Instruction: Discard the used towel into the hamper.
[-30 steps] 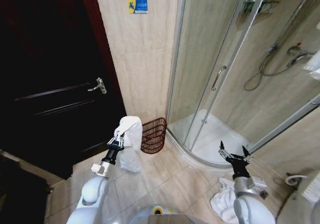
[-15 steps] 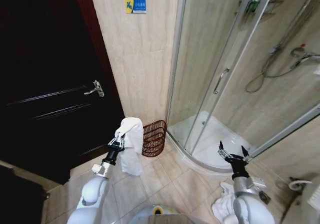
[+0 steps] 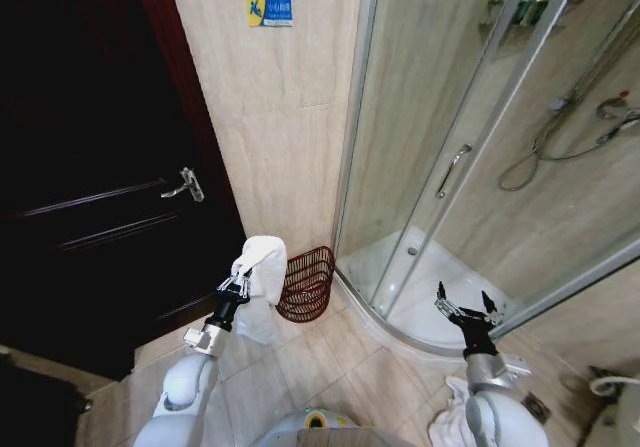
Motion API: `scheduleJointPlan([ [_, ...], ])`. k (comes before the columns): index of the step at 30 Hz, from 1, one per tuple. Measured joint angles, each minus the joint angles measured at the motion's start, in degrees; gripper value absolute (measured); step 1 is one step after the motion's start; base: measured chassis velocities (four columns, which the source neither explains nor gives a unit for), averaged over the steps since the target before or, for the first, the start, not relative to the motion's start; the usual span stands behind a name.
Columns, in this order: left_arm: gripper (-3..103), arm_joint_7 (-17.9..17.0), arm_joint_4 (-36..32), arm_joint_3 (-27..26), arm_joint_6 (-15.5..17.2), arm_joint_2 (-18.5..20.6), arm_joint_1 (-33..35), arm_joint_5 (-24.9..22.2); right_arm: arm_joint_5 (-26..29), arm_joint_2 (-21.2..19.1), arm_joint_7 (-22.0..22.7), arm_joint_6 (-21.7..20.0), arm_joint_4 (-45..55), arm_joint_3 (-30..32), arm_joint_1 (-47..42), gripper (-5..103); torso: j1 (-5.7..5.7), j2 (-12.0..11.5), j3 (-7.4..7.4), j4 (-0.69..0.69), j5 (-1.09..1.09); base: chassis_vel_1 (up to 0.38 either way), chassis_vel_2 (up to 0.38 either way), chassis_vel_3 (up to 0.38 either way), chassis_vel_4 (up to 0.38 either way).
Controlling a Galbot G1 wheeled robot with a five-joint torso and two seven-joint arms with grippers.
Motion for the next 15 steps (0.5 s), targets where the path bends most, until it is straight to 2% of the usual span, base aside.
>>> scheduleJointPlan([
  [15, 7, 0.01, 0.00, 0.08, -0.02, -0.02, 0.01, 0.08, -0.02, 0.00, -0.08, 0.16, -0.02, -0.05, -0.01, 100, -0.03, 0.01, -0.01, 0.00, 0.00, -0.013, 0.010, 0.011, -0.008],
])
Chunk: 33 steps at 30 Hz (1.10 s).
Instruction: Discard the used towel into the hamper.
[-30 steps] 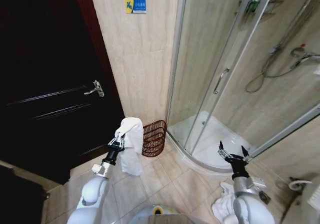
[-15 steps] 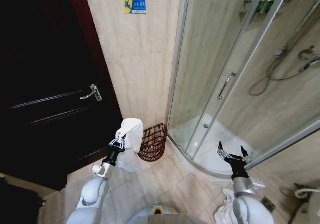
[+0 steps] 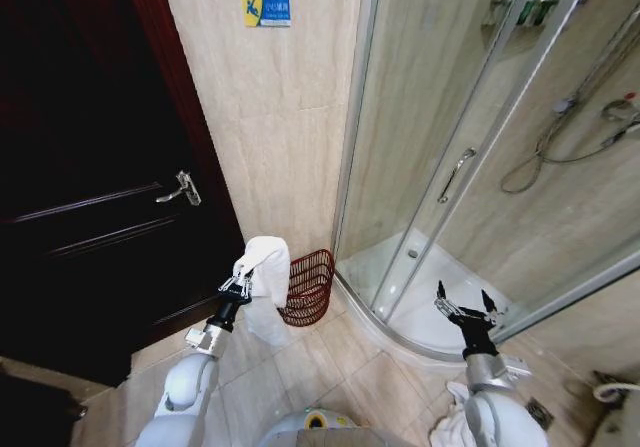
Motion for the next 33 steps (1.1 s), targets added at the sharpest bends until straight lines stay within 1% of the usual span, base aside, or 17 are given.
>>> scheduleJointPlan([
  [33, 7, -0.04, -0.03, 0.00, 0.01, 0.00, 0.00, 0.00, -0.04, 0.00, 0.02, -0.02, 0.02, 0.00, 0.00, 100, 0.02, 0.00, 0.00, 0.00, 0.00, 0.000, 0.000, 0.000, 0.000],
])
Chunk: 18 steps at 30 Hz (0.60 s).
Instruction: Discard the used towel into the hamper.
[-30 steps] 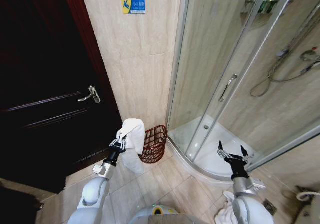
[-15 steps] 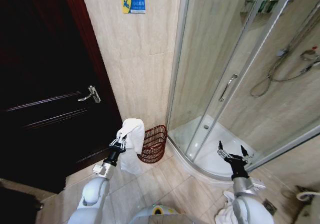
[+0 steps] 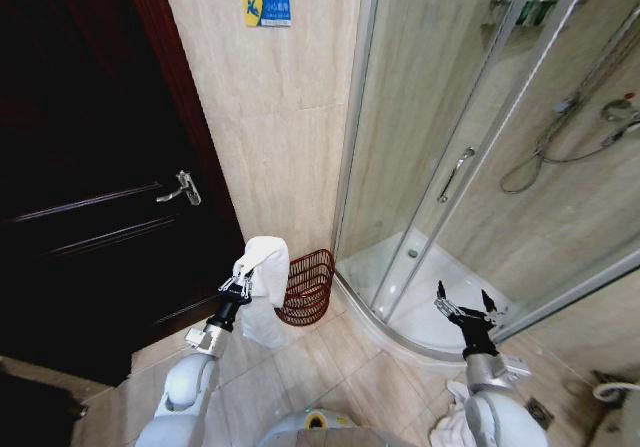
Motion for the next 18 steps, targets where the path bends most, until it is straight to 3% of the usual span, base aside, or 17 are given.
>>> scheduleJointPlan([
  [18, 7, 0.00, 0.00, 0.00, 0.00, 0.00, 0.00, 0.00, 0.00, 0.00, 0.00, -0.02, 0.00, 0.00, 0.00, 100, 0.00, 0.00, 0.00, 0.00, 0.00, 0.000, 0.000, 0.000, 0.000],
])
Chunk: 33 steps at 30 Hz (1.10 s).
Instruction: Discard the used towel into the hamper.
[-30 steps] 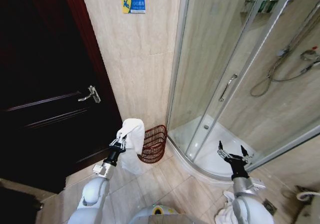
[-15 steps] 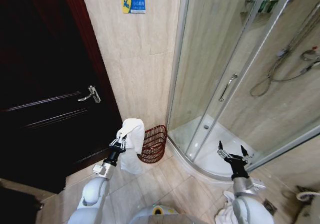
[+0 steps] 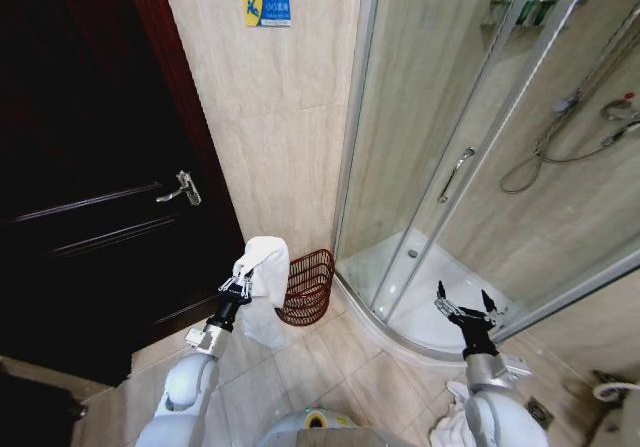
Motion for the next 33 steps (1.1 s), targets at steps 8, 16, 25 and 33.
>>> scheduleJointPlan([
  [8, 7, 0.00, 0.00, 0.00, 0.00, 0.00, 0.00, 0.00, 0.00, 0.00, 0.00, 0.00, 0.00, 0.00, 0.00, 100, 0.00, 0.00, 0.00, 0.00, 0.00, 0.000, 0.000, 0.000, 0.000],
  [16, 7, -5.19, -5.45, -3.94, 2.59, 0.37, 4.14, -4.41, 0.06, -0.63, -2.32, -1.09, 1.31, -0.23, -0.30, 100, 0.01, -0.01, 0.00, -0.02, 0.01, 0.000, 0.000, 0.000, 0.000],
  [25, 7, -14.56, -16.98, -11.20, 8.09, 0.84, 12.08, -13.21, 2.10, -2.61, -9.43, -3.52, 5.67, -0.85, -1.31, 100, 0.00, 0.00, -0.01, 0.01, -0.02, 0.000, 0.000, 0.000, 0.000],
  [33, 7, -12.74, -16.69, -6.02, 10.40, 1.14, 10.53, -10.01, 1.60, -1.53, -9.44, -4.56, 7.55, -2.43, -2.98, 100, 0.00, 0.00, 0.00, 0.00, 0.00, 0.000, 0.000, 0.000, 0.000],
])
